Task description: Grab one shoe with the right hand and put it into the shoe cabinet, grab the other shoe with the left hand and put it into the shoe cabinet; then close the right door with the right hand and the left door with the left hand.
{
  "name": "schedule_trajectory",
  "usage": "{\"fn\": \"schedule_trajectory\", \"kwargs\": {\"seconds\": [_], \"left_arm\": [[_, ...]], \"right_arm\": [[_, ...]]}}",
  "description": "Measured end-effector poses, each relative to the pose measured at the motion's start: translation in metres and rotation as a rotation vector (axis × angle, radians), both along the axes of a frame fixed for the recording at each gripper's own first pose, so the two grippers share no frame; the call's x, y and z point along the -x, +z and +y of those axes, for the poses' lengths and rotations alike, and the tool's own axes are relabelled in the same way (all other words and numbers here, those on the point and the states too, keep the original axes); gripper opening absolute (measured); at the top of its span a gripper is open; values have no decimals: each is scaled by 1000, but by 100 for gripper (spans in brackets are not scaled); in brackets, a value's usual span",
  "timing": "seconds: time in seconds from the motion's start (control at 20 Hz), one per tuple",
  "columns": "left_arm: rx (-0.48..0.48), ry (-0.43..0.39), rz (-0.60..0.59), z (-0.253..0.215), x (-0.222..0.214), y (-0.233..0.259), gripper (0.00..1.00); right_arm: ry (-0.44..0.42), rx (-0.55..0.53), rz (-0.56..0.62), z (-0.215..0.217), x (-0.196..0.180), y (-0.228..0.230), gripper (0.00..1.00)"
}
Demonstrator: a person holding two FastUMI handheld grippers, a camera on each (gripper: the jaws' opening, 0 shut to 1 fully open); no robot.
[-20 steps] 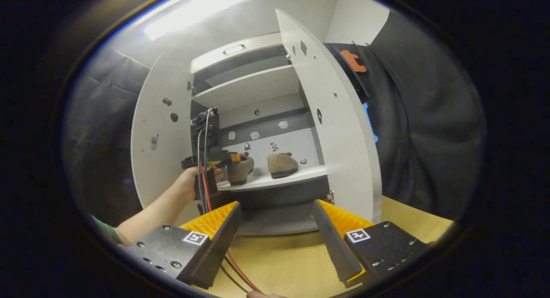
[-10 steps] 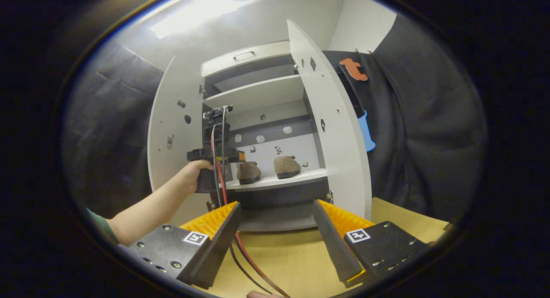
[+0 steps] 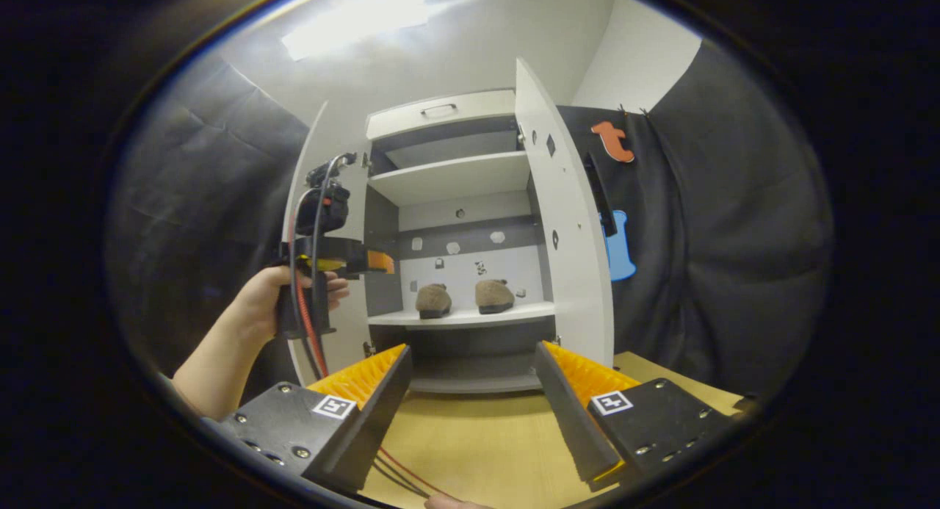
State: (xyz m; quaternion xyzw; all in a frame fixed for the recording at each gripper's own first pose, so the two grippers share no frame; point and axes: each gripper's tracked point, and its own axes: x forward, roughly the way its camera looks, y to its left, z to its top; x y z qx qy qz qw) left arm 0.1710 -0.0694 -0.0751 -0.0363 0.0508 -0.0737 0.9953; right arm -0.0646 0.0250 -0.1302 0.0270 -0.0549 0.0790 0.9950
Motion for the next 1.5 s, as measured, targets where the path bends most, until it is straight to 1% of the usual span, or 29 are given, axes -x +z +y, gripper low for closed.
{"fn": "schedule_trajectory", "kwargs": {"seconds": [0.15, 0.2, 0.35, 0.45, 0.55, 0.6, 0.65, 0.7, 0.75, 0.8, 0.85, 0.9, 0.95, 1.05, 1.1, 1.15, 1.2, 1.25, 1.3, 1.35, 1.4, 1.45, 1.5], "left_arm": [[-35, -3, -55, 6, 50, 16, 99], [-35, -5, -66, 7, 65, 19, 99], [-34, 13, -46, 14, 105, 13, 98], [-43, 15, -61, 17, 125, 13, 99], [-29, -5, -42, 14, 142, 4, 99], [-18, -16, -39, 12, 150, 3, 99], [-13, -37, -44, 8, 158, 0, 99], [-13, -50, -55, 5, 164, 0, 99], [-10, -64, -59, 3, 172, -2, 99], [-3, -83, -57, -2, 179, -5, 99], [6, -102, -54, -6, 186, -8, 99], [18, -118, -49, -10, 192, -11, 99], [27, -132, -47, -13, 197, -13, 99], [23, -153, -57, -17, 203, -14, 99], [21, -161, -59, -19, 206, -16, 99], [24, -164, -59, -19, 207, -17, 99], [32, -173, -57, -21, 208, -18, 99], [40, -184, -55, -24, 210, -18, 99], [39, -190, -53, -24, 211, -19, 99], [37, -194, -59, -23, 212, -18, 99], [39, -195, -67, -23, 212, -16, 99], [43, -198, -74, -24, 212, -16, 99], [47, -205, -74, -25, 213, -17, 99]], "right_arm": [[-15, 18, -22, -9, 9, 22, 100], [-6, 27, -17, -11, 10, 27, 100], [41, 73, -9, -20, 13, 47, 100], [42, 116, -2, -39, 11, 58, 100], [42, 164, 28, -60, 7, 64, 100], [42, 191, 43, -72, 5, 68, 97], [29, 211, 51, -88, 1, 74, 97], [32, 228, 57, -101, -3, 79, 100], [41, 233, 72, -113, -8, 83, 98], [63, 223, 79, -124, -13, 88, 98], [95, 213, 85, -132, -17, 94, 100], [136, 209, 80, -140, -20, 99, 100], [171, 223, 71, -150, -25, 105, 99], [236, 254, 47, -175, -35, 111, 100], [253, 255, 59, -188, -41, 109, 100], [260, 244, 95, -203, -52, 104, 100], [251, 219, 140, -216, -68, 105, 98], [250, 191, 206, -227, -83, 98, 98], [254, 190, 281, -233, -94, 87, 99], [255, 211, 325, -239, -98, 76, 98], [267, 239, 339, -239, -108, 72, 98], [300, 256, 351, -233, -114, 67, 100], [337, 264, 365, -221, -119, 67, 100]]}}
